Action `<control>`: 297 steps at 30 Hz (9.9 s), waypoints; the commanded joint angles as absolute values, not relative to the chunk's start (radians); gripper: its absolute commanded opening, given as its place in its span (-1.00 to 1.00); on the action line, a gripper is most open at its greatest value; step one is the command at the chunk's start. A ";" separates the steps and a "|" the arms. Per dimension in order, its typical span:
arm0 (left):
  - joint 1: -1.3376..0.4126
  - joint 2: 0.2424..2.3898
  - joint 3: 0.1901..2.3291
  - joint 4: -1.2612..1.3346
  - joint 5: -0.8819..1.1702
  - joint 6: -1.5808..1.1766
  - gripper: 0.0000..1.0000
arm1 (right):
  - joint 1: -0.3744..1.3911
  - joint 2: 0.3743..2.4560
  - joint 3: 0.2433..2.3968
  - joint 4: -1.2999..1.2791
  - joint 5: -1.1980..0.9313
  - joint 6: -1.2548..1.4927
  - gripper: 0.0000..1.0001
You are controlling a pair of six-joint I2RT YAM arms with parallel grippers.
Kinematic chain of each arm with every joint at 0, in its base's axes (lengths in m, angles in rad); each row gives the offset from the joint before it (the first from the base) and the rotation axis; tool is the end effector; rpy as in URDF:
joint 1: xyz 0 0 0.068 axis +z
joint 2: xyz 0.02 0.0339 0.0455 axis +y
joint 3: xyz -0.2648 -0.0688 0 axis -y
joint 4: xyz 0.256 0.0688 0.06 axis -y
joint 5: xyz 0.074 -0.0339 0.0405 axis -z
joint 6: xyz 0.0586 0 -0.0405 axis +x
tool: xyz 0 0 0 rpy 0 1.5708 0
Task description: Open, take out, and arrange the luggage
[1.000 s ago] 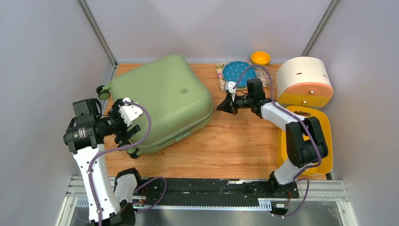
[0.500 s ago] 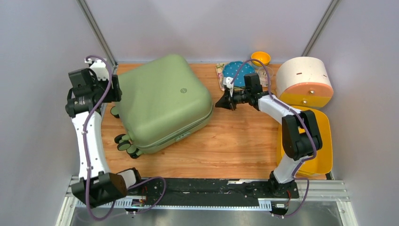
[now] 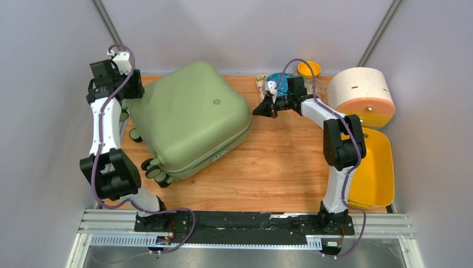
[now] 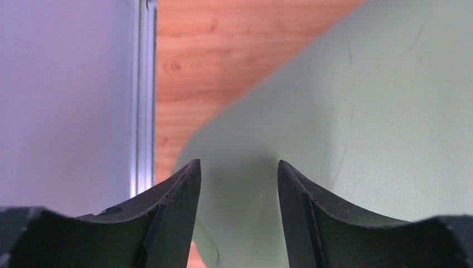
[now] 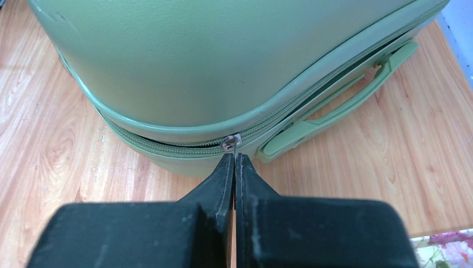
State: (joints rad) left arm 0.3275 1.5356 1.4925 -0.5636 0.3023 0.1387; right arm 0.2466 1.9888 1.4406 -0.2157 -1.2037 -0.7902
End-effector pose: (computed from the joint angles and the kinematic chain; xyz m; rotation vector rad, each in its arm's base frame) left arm 0.3614 0.1044 0.3530 -0.0319 2.1467 -0.0585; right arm 0.4190 0.1619 0.2076 -1.4052 1.3549 1.0247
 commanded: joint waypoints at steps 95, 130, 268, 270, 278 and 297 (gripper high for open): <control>-0.434 2.160 1.700 -1.247 1.003 1.551 -0.32 | 0.271 1.824 1.251 -0.215 -1.078 -0.696 -1.00; 0.416 1.195 1.043 -0.633 0.167 -0.023 -0.28 | 0.291 1.778 1.304 -0.468 -0.928 -0.808 -1.00; -0.463 2.154 1.723 -0.635 0.683 0.940 0.70 | 0.189 1.798 1.265 -0.078 -0.933 -0.672 -1.00; -0.465 2.145 1.712 -0.646 0.702 0.942 0.70 | 0.183 1.848 1.310 -0.048 -0.916 -0.664 -1.00; -0.476 2.140 1.694 -0.670 0.726 0.934 0.72 | 0.190 1.999 1.456 0.145 -1.031 -0.539 -1.00; -0.416 2.143 1.715 -0.528 0.577 0.663 0.74 | 0.327 2.210 1.399 0.827 -1.308 -0.011 -1.00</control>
State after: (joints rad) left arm -0.3775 2.1227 1.7760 -0.2436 0.4271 0.7780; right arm 0.2256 2.1456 1.3556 0.4808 -1.3613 -0.1753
